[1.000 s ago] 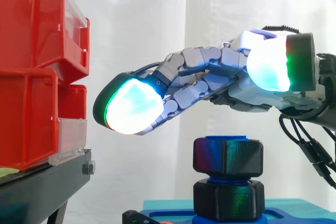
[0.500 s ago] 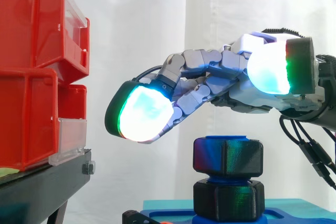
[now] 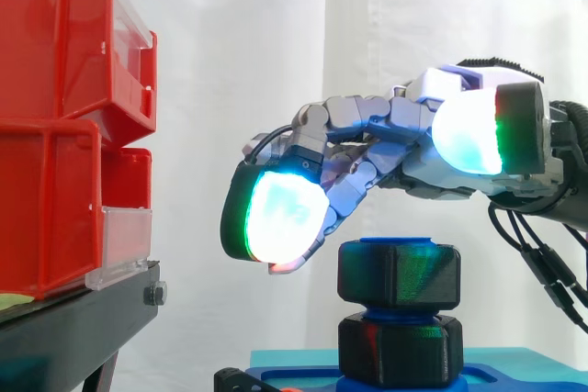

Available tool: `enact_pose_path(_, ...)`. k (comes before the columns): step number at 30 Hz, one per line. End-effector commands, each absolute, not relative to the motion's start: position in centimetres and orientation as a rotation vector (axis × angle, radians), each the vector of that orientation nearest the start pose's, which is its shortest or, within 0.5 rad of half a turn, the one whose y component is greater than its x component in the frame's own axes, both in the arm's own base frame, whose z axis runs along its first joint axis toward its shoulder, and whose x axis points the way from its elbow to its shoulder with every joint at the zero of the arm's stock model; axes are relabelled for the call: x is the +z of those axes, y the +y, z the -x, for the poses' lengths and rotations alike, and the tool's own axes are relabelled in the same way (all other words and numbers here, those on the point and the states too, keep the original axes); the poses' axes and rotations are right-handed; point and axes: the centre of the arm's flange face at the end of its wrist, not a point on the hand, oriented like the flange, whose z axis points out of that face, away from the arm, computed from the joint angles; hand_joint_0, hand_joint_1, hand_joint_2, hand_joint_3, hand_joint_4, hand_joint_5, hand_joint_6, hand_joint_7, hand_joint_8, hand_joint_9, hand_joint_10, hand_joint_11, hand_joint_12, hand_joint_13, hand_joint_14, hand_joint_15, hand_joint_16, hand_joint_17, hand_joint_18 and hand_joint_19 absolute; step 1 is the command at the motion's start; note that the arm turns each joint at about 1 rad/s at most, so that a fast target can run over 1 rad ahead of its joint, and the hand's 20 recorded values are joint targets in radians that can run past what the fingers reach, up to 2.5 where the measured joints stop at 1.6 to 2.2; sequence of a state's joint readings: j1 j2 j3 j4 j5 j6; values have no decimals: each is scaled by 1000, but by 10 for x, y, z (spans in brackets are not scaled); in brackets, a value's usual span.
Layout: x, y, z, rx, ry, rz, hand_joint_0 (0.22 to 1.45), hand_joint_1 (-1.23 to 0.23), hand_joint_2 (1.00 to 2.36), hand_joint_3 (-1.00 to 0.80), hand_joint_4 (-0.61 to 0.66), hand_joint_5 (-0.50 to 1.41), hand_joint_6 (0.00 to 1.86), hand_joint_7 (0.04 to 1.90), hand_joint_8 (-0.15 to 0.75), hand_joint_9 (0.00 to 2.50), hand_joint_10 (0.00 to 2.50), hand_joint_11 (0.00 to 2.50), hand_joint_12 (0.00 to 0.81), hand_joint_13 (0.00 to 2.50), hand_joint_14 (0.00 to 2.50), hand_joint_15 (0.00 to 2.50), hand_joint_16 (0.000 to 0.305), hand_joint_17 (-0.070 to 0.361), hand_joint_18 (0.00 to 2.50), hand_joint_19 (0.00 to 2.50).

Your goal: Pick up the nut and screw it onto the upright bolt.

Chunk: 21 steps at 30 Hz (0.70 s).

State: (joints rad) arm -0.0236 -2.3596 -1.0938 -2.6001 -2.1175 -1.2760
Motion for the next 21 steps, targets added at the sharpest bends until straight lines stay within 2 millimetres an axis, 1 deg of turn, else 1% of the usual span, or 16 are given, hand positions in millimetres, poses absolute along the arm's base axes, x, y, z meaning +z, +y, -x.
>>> enact_pose_path(1, 264, -100, -778, 590, 1377, 255, 514, -164, 1000, -500, 188, -1, 504, 1257, 218, 790, 0, 0, 211, 497, 0, 0, 16, 35, 70, 0)
enact_pose_path(8, 264, -103, -778, 586, 1376, 254, 523, -192, 1000, -500, 170, 21, 504, 1291, 221, 940, 0, 0, 184, 640, 0, 0, 12, 27, 185, 0)
enact_pose_path(12, 264, -104, -777, 586, 1377, 254, 536, -229, 1000, -500, 144, 46, 502, 1383, 223, 1099, 0, 0, 155, 751, 0, 0, 10, 23, 289, 0)
enact_pose_path(13, 263, -105, -777, 586, 1378, 254, 537, -232, 1000, -500, 137, 47, 502, 1376, 224, 1111, 0, 0, 153, 763, 0, 0, 10, 22, 298, 0)
enact_pose_path(17, 264, -109, -776, 567, 1376, 267, 541, -247, 1000, -500, 118, 62, 500, 1447, 220, 1214, 0, 0, 137, 833, 0, 0, 8, 19, 378, 0)
enact_pose_path(18, 264, -112, -776, 560, 1375, 269, 541, -250, 1000, -500, 113, 64, 506, 1448, 217, 1229, 0, 0, 136, 859, 0, 0, 8, 18, 395, 0)
enact_pose_path(21, 264, -115, -775, 550, 1374, 271, 542, -253, 1000, -500, 92, 63, 549, 1365, 215, 1294, 0, 0, 123, 900, 0, 0, 8, 17, 448, 0)
